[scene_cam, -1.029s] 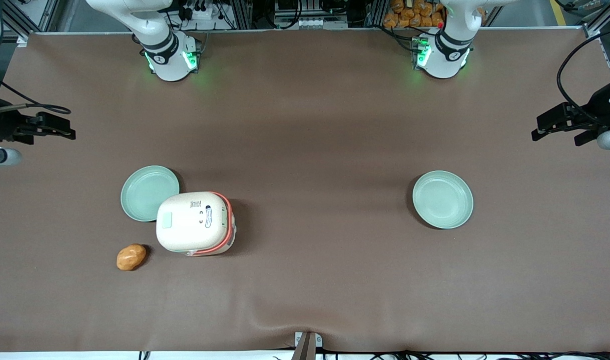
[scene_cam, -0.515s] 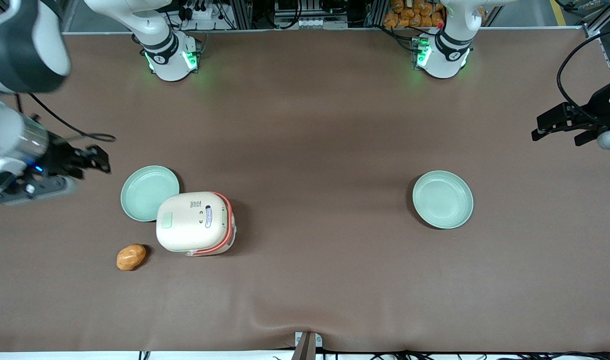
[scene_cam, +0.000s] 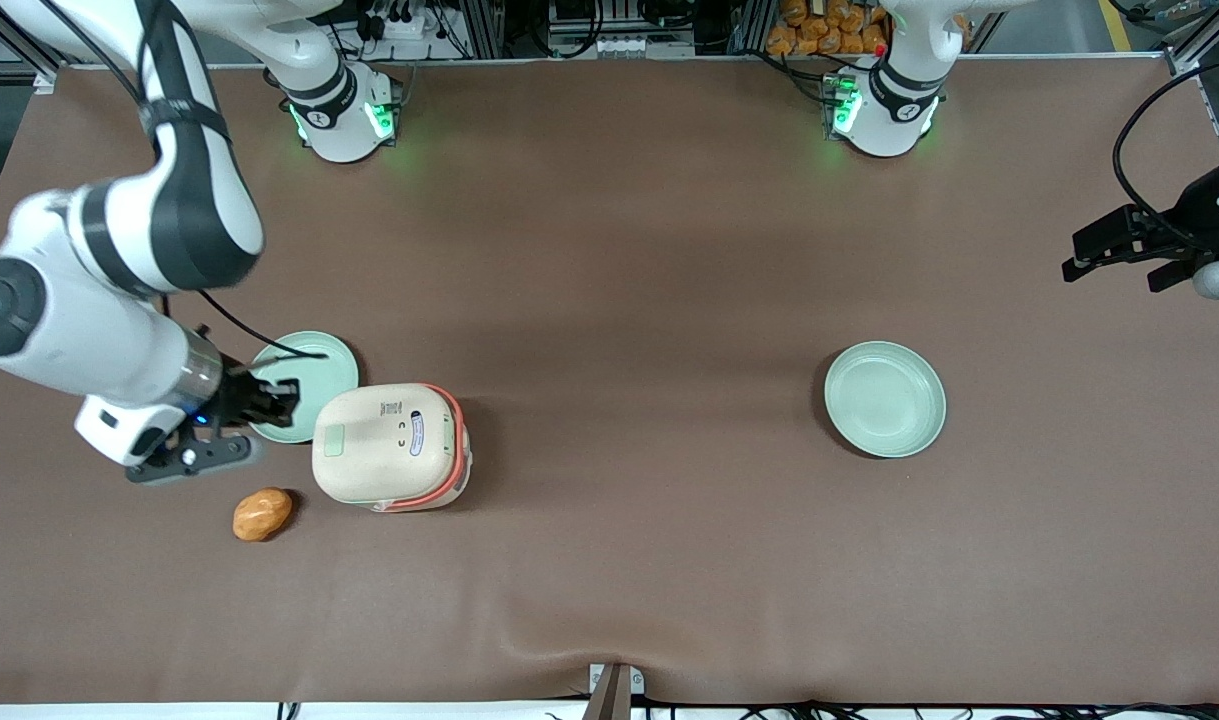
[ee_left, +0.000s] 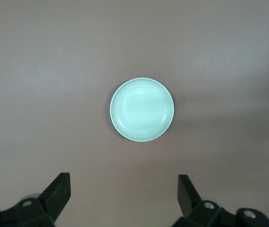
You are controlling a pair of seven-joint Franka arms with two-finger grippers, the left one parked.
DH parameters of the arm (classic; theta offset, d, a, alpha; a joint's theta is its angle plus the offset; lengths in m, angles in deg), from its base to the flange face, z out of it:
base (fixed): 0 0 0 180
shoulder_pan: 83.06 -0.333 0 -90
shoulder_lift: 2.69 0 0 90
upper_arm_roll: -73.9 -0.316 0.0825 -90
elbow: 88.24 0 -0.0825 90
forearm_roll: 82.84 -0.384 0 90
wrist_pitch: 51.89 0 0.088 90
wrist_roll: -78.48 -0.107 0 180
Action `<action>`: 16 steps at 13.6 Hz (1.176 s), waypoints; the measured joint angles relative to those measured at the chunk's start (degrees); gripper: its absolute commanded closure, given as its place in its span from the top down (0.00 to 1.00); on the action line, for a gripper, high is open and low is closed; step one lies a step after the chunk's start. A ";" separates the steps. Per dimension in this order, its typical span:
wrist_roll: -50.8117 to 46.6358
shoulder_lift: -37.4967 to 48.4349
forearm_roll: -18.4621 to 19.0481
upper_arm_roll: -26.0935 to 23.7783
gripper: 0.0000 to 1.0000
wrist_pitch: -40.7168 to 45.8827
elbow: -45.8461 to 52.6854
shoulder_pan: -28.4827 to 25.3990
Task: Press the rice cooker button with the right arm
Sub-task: 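Move the right gripper over the white rice cooker's lid button, then press the right gripper down on the rice cooker's lid button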
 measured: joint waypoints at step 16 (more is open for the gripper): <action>-0.38 -6.11 -0.48 0.01 0.00 -3.78 -0.52 -1.13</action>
